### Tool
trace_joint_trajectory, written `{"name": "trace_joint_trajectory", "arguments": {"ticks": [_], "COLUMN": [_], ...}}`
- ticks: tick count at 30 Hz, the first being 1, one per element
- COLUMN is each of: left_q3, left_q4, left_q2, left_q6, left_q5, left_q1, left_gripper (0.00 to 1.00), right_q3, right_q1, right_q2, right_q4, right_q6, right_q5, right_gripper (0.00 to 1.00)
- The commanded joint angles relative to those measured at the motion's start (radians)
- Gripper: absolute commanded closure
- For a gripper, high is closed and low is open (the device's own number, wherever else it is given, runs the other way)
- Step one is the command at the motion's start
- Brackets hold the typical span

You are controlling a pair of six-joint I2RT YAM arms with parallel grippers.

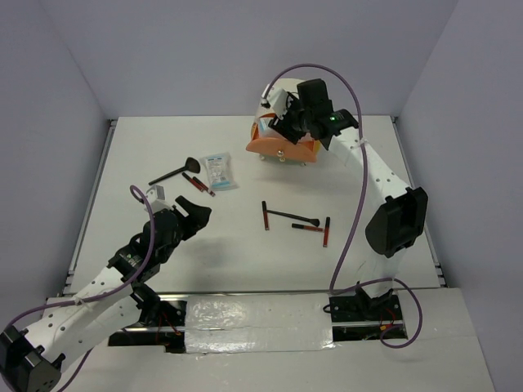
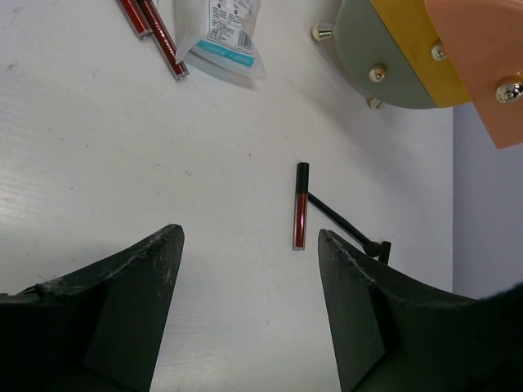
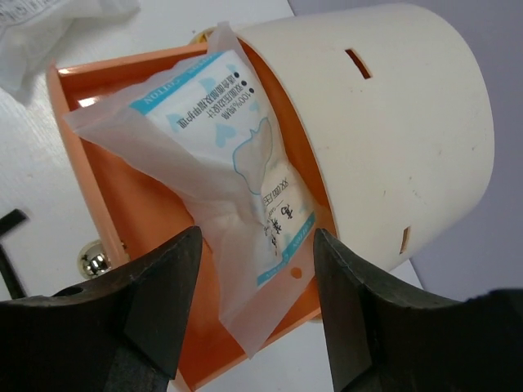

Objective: Organize the makeup

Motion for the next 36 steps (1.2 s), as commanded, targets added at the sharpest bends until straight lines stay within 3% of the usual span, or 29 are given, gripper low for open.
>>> {"name": "trace_joint_trajectory", "arguments": {"ticks": [1, 6, 16, 27, 36], "left_q3": [0.004, 0.008, 0.008, 0.006, 0.012], "left_q4": [0.036, 0.033, 0.014, 0.014, 0.025], "left_q2": [-0.011, -0.011, -0.027, -0.024, -0.001], "left_q6": [-0.006, -0.004, -0.007, -0.007, 0.000], "left_q5": [-0.008, -0.008, -0.014, -0.015, -0.012], "left_q1": [0.003, 0.003, 0.003, 0.003, 0.003], "left_gripper": [0.21, 0.21, 0.21, 0.21, 0.21], "right_q3": [0.072, 0.156, 0.377, 0.431, 0.421], "right_q1": [-0.004, -0.021, -0.045, -0.039, -0.030], "right_q2": [-0.077, -0.048, 0.116, 0.209, 0.252], "right_q4": [-0.029, -0.090, -0.305, -0.354, -0.310], "right_q6": [0.024, 0.002, -0.068, -0.070, -0.030], "right_q5": [-0.078, -0.213, -0.477, -0.532, -0.465], "right_gripper": [0.36, 0.43, 0.76, 0.76, 0.74]}}
